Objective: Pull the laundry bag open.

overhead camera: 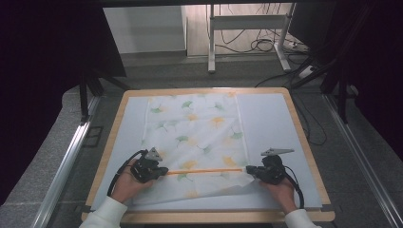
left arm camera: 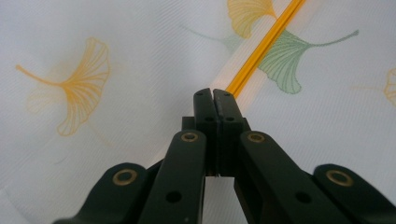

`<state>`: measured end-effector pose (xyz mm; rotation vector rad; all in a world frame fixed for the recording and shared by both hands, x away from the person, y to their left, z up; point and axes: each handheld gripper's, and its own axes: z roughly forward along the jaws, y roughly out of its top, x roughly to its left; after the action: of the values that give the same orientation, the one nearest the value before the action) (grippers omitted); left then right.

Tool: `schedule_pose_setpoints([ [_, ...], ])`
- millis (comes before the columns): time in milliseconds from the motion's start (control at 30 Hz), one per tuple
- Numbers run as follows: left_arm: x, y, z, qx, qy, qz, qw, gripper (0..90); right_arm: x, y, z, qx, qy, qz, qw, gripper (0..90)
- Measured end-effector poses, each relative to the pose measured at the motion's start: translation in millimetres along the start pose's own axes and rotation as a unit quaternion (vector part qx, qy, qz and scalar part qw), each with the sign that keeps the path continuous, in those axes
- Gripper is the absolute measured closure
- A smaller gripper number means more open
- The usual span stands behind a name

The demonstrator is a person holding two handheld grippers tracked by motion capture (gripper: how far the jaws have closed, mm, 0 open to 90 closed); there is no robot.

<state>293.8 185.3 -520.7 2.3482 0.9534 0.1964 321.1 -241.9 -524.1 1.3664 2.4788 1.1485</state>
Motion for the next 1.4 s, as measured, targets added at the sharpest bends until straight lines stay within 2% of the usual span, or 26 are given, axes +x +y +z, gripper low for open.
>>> schedule_pose_setpoints([
  [300, 3.5, -7.0, -4.4, -0.003, 0.004, -0.008, 1.0, 90.0, 0.0, 0.1, 0.0, 0.0, 0.0, -0.001, 1.0, 89.7],
  [433, 6.8, -11.4, -8.1, 0.0, 0.013, -0.01, 0.9999, 90.0, -0.2, 0.1, -0.2, 0.001, 0.001, -0.001, 1.0, 89.7],
  [1400, 28.6, -43.6, -30.5, -0.003, 0.033, -0.05, 0.9982, 90.0, -0.1, 0.4, -0.2, 0.002, 0.001, -0.003, 1.0, 89.7],
])
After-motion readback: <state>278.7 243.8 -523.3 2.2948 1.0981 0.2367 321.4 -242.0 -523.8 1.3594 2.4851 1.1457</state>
